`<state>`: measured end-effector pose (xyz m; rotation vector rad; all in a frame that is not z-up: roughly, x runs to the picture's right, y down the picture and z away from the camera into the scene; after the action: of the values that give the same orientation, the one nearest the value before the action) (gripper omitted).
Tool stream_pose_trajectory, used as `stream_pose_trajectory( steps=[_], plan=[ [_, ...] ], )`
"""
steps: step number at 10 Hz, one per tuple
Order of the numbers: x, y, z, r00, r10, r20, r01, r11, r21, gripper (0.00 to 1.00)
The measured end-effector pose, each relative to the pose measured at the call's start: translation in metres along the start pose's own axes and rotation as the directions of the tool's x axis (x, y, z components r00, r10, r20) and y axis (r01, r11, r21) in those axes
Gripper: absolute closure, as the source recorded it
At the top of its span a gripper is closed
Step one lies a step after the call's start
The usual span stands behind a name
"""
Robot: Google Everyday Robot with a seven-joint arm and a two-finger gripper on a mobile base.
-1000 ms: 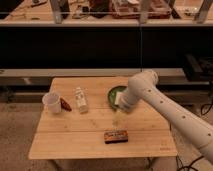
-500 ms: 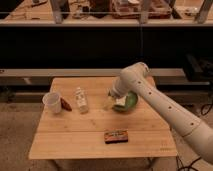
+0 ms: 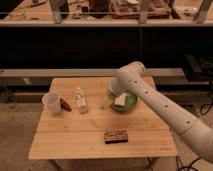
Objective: Place the pepper in the ceramic cup
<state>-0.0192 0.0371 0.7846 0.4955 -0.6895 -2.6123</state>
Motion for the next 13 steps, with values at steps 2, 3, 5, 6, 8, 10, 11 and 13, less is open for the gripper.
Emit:
stream_pose_trajectory(
  steps=[2,3,5,6,8,10,11,13],
  plan=[
    [0.041,-0.012,0.02,0.997,-0.078,-0.013,0.079,0.997,0.002,0.2],
    [0.06,-0.018,0.033,0.994,-0.104,-0.016,0.104,0.995,0.003,0.2],
    [0.087,-0.027,0.051,0.992,-0.124,-0.028,0.125,0.992,0.017,0.2],
    [0.101,-0.029,0.06,0.99,-0.138,-0.036,0.139,0.99,0.018,0.2],
    [0.127,-0.032,0.081,0.986,-0.15,-0.071,0.152,0.988,0.021,0.2],
    [0.138,-0.033,0.102,0.986,-0.149,-0.078,0.151,0.988,0.03,0.2],
    [0.14,-0.033,0.111,0.987,-0.146,-0.072,0.148,0.988,0.032,0.2],
    [0.141,-0.032,0.133,0.99,-0.132,-0.051,0.134,0.99,0.039,0.2]
  ],
)
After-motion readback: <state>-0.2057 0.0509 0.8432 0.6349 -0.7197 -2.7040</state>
